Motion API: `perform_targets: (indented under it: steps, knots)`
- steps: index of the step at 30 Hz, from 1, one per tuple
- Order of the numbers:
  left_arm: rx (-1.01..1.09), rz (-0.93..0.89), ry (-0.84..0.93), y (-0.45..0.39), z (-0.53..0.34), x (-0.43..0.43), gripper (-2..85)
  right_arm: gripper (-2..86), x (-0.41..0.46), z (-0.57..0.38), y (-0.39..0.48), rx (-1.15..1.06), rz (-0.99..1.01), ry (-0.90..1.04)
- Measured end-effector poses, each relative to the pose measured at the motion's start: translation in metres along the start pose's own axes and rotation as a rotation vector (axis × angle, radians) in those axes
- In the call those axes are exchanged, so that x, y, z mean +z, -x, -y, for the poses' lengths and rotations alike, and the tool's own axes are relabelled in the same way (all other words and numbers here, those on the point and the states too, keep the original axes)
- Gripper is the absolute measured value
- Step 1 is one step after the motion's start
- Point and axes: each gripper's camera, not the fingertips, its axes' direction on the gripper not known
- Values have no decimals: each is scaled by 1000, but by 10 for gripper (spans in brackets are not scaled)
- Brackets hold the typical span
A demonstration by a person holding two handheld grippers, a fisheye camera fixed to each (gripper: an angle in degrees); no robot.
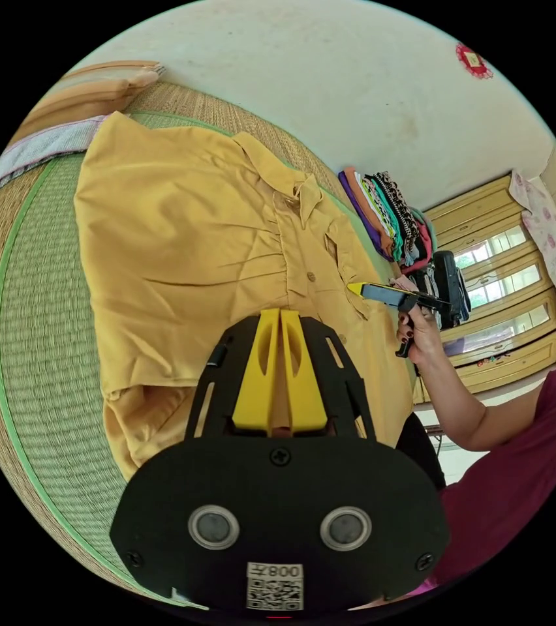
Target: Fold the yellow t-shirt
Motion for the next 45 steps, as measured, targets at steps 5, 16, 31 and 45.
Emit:
perform_targets:
  steps: [5, 16, 31, 45]
  knots:
    - [-8, 29, 19, -10, 2, -1, 2, 0, 4, 7, -11, -8, 71, 4]
    - [-25, 64, 48, -31, -9, -12, 3, 1, 0, -3, -54, 46, 241, -11]
    - [-41, 98, 18, -55, -60, -51, 1, 1, -80, -93, -90, 37, 182, -65]
    - [-78, 10, -44, -78, -164, -151, 2, 1, -166, -184, -124, 103, 272, -89]
